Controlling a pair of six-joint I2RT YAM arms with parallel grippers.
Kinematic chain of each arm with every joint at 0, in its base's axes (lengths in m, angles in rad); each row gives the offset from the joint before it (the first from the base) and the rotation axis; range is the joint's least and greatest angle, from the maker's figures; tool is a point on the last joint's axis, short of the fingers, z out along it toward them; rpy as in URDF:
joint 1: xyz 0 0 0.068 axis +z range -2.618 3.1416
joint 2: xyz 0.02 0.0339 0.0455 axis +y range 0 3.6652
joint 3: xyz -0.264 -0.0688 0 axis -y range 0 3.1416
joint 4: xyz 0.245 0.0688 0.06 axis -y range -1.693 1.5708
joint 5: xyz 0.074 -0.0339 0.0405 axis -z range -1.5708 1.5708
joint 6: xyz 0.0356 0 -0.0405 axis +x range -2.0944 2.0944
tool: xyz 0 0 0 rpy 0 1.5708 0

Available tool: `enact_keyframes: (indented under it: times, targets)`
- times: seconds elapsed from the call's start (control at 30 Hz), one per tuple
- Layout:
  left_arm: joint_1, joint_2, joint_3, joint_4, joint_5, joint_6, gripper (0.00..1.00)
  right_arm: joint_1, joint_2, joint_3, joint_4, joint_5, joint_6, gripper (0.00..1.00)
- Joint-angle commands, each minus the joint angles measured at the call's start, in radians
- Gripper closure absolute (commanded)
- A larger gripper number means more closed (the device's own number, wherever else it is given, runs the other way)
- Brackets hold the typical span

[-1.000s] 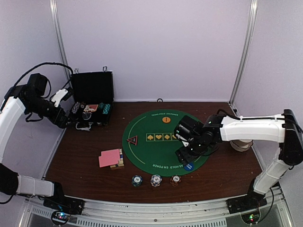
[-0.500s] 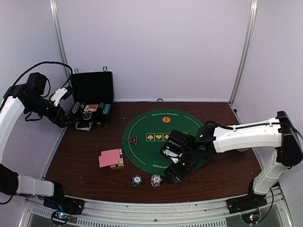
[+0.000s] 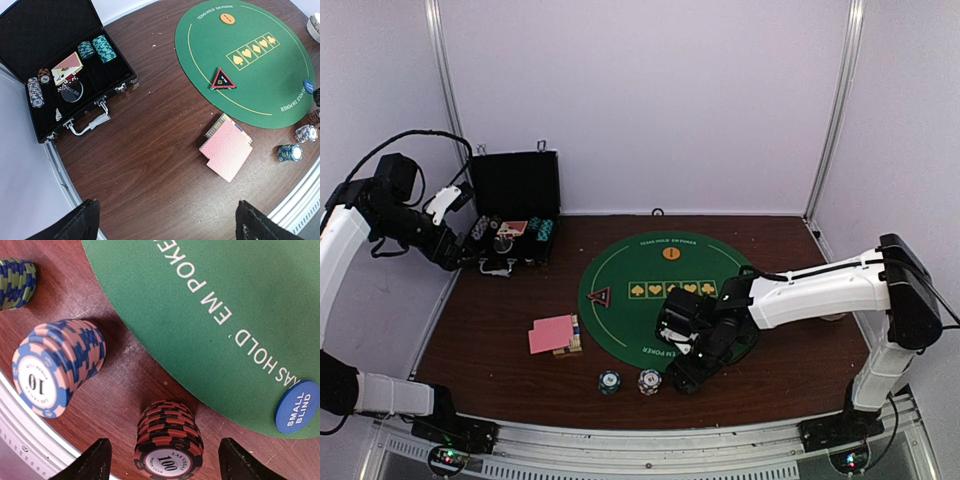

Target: Distribute texas hold em gaming equipment

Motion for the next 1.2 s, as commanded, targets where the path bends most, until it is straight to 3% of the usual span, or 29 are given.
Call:
enact_keyframes:
  times: [0.0, 0.5, 0.7, 1.0, 1.17]
  targets:
    - [0.006, -0.016, 0.027, -0.007, 0.008, 0.016, 0.02, 0.005, 0.016, 0.020, 0.007, 0.020, -0.013, 0.25]
    - [0.006, -0.022, 0.029, -0.007, 0.003, 0.020, 0.02, -0.010, 0.033, 0.025, 0.006, 0.034, -0.020, 0.36]
    - [0.006, -0.022, 0.030, -0.006, 0.003, 0.021, 0.02, -0.010, 0.030, 0.022, 0.011, 0.031, -0.015, 0.50]
    - [0.006, -0.023, 0.029, -0.007, 0.003, 0.023, 0.02, -0.010, 0.031, 0.027, 0.005, 0.038, -0.015, 0.58]
    - [0.006, -0.028, 0.030, -0.007, 0.001, 0.026, 0.02, -0.010, 0.028, 0.047, -0.016, 0.053, -0.023, 0.69]
